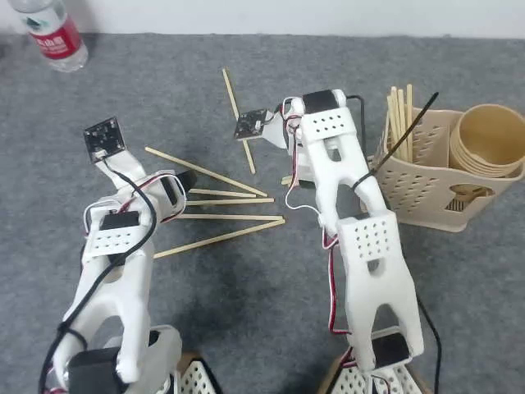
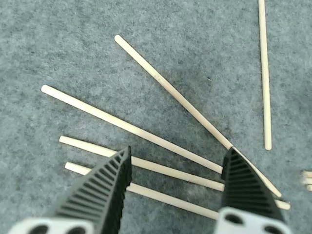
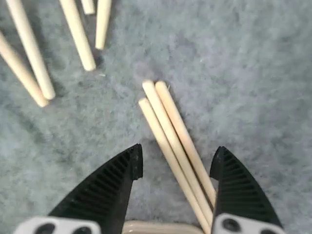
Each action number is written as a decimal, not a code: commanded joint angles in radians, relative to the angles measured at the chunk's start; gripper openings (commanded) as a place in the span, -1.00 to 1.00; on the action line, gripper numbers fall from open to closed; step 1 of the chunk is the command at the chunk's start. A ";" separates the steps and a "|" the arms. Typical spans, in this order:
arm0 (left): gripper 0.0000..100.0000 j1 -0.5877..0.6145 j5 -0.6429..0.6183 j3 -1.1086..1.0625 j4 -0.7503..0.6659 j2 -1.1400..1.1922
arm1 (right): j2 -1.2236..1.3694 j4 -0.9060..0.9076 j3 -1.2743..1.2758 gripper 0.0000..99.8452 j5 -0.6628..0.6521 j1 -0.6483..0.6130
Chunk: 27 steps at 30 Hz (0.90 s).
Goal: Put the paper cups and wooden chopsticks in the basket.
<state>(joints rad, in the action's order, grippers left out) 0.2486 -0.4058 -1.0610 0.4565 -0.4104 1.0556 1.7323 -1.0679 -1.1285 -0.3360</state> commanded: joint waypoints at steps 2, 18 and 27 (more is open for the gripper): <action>-0.44 -0.002 -0.011 0.005 -0.020 -0.017 | 0.088 0.025 -0.187 -0.55 -0.012 0.024; -0.44 -0.003 -0.011 0.005 -0.023 -0.017 | 0.211 0.053 -0.210 -0.98 -0.026 0.001; -0.44 -0.003 -0.011 0.005 -0.023 -0.017 | 0.045 0.059 -0.213 -0.98 0.026 -0.116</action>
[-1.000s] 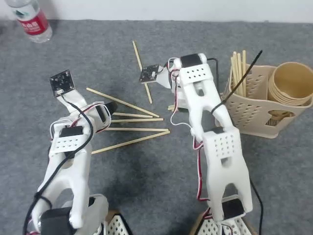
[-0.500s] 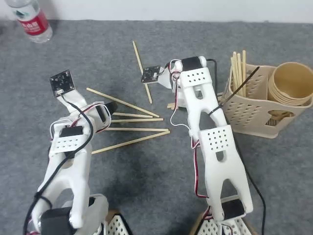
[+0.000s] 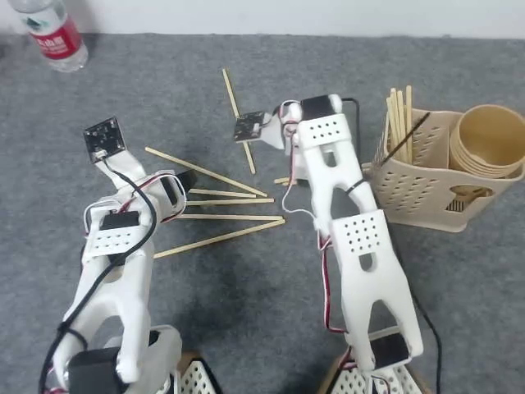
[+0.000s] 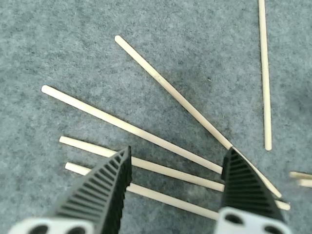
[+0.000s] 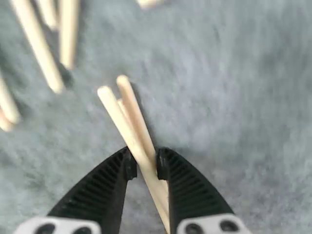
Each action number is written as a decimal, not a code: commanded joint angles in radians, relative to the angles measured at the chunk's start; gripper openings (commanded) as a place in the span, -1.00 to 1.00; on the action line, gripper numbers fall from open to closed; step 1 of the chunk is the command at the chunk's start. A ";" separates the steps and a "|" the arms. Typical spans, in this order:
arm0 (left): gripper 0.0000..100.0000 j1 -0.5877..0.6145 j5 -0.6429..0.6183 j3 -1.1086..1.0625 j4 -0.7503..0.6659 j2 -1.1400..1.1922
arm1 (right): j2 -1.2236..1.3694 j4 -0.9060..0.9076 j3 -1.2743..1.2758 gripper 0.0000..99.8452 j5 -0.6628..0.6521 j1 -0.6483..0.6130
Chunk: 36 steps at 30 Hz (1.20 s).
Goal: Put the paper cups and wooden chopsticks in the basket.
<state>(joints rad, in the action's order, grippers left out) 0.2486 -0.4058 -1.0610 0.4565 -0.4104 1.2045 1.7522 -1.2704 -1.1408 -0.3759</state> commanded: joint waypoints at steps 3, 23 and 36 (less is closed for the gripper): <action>-0.44 -0.003 -0.011 0.007 -0.023 -0.017 | -0.189 0.039 -0.008 -0.98 0.078 -0.111; -0.44 -0.002 -0.011 0.005 -0.023 -0.017 | -0.816 0.038 -0.011 -0.98 0.460 -0.214; -0.44 -0.002 -0.011 0.005 -0.021 -0.017 | -1.277 -0.001 -0.006 -0.98 0.608 0.120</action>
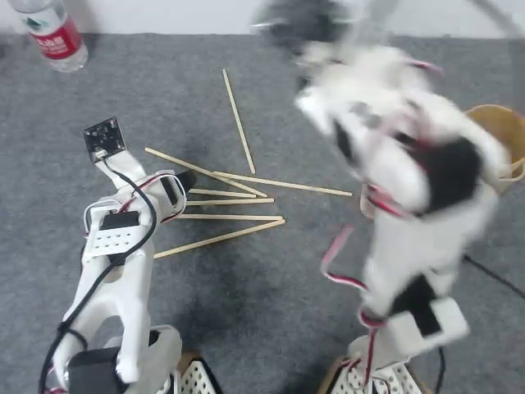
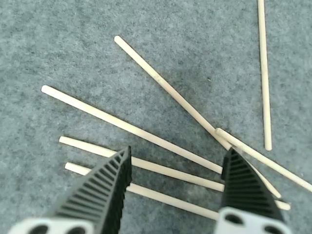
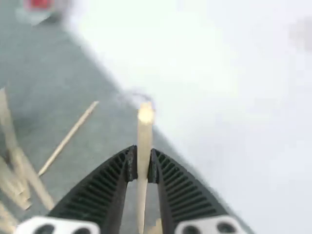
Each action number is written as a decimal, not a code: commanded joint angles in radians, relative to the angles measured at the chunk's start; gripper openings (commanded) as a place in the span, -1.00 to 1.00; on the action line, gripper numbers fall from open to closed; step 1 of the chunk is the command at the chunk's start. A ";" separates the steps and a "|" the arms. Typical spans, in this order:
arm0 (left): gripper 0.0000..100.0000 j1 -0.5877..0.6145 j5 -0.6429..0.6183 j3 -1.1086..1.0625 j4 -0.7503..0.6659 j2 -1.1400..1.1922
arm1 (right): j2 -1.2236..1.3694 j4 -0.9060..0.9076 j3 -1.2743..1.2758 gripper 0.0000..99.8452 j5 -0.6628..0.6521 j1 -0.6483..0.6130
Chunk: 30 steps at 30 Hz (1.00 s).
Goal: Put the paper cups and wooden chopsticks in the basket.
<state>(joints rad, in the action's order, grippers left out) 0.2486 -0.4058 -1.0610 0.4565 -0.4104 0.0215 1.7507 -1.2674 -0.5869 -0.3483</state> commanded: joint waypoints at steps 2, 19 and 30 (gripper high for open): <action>-0.44 -0.002 -0.011 0.004 -0.021 -0.017 | -0.124 0.013 -0.011 -0.98 0.098 0.170; -0.44 -0.002 -0.008 -0.008 -0.021 -0.017 | -0.070 -0.045 0.215 -0.98 0.353 0.352; -0.44 -0.002 -0.009 -0.005 -0.023 -0.017 | -0.002 -0.166 0.345 -0.97 0.347 0.386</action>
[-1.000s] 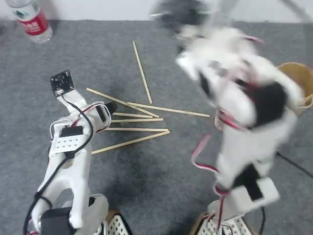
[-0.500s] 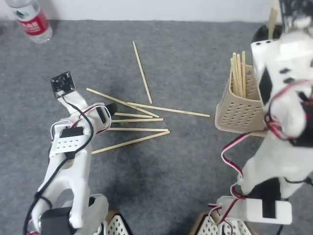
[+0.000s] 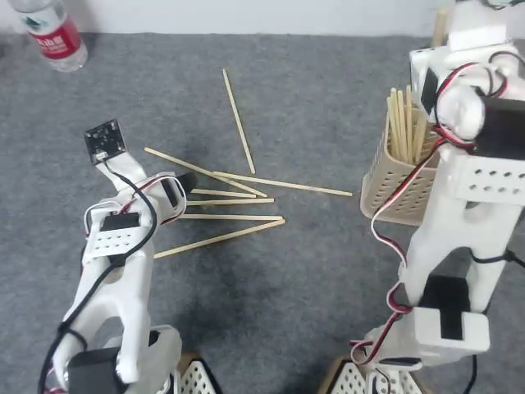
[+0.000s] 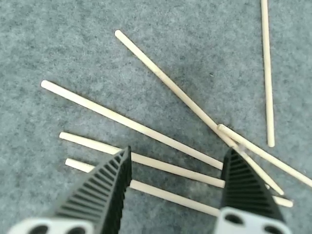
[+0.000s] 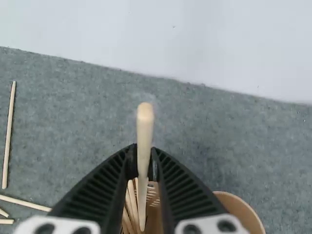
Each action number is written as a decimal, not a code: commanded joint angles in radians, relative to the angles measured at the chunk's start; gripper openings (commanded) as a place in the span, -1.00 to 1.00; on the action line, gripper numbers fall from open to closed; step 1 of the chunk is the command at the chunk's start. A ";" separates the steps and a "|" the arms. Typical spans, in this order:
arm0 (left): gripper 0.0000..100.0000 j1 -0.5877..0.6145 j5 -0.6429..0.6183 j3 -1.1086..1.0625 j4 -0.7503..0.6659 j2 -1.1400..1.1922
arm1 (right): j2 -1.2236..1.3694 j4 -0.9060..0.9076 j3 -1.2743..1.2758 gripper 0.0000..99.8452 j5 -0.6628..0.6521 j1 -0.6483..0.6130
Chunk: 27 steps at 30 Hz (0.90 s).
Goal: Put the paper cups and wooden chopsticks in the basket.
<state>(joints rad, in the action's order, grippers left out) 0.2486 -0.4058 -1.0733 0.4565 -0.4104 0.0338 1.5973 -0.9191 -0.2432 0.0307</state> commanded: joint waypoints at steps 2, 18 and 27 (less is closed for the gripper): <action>-0.44 -0.002 -0.009 0.007 -0.023 -0.017 | -0.016 0.004 -0.003 -0.89 0.005 0.010; -0.44 -0.002 -0.011 0.007 -0.023 -0.017 | -0.120 0.183 0.006 -0.55 -0.172 -0.266; -0.44 0.153 -0.135 0.010 -0.023 -0.025 | 0.223 0.053 0.278 -0.55 -0.215 -0.449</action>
<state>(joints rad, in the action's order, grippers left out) 0.3314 -0.4810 -1.0733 0.4565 -0.4104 0.1626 1.7108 -0.6736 -0.4381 -0.3867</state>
